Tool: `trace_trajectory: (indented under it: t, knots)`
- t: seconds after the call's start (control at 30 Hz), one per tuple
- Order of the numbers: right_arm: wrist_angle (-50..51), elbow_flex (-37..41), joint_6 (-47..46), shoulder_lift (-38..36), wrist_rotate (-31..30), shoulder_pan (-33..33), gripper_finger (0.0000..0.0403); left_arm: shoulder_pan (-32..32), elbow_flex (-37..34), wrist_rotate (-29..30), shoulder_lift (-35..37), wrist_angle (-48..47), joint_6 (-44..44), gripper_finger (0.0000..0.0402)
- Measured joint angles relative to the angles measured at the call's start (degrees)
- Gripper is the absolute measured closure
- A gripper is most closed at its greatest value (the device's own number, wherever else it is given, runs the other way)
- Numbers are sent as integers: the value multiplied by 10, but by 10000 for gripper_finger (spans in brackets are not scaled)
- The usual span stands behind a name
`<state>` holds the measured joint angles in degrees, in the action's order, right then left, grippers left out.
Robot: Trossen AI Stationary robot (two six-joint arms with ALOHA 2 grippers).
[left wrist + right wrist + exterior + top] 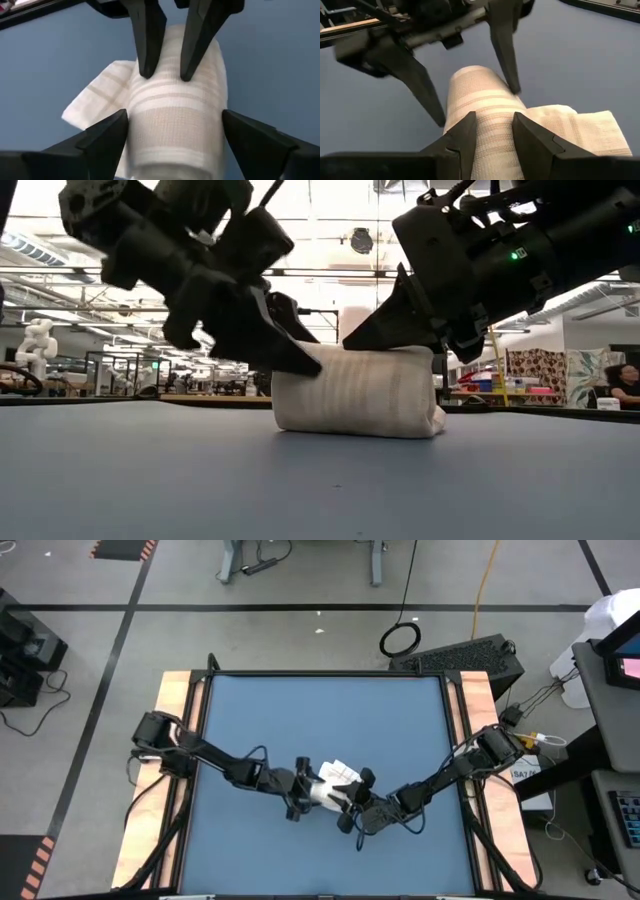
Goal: Roll towel into tight, uniform cylinder
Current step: Roll the white towel
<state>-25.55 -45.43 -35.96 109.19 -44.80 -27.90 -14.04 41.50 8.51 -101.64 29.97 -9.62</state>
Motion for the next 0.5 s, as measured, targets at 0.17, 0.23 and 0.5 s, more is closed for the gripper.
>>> trace_trajectory:
  t: [0.17,0.23,0.5]
  knots:
    - [0,0,-1,0,-1,-1,282,0,1,-17,-37,47,-14,75]
    - [0,0,-2,1,-6,-1,282,1,3,-22,-47,49,-13,78]
    - [1,2,60,-10,-50,-18,277,14,4,-70,-52,48,19,158]
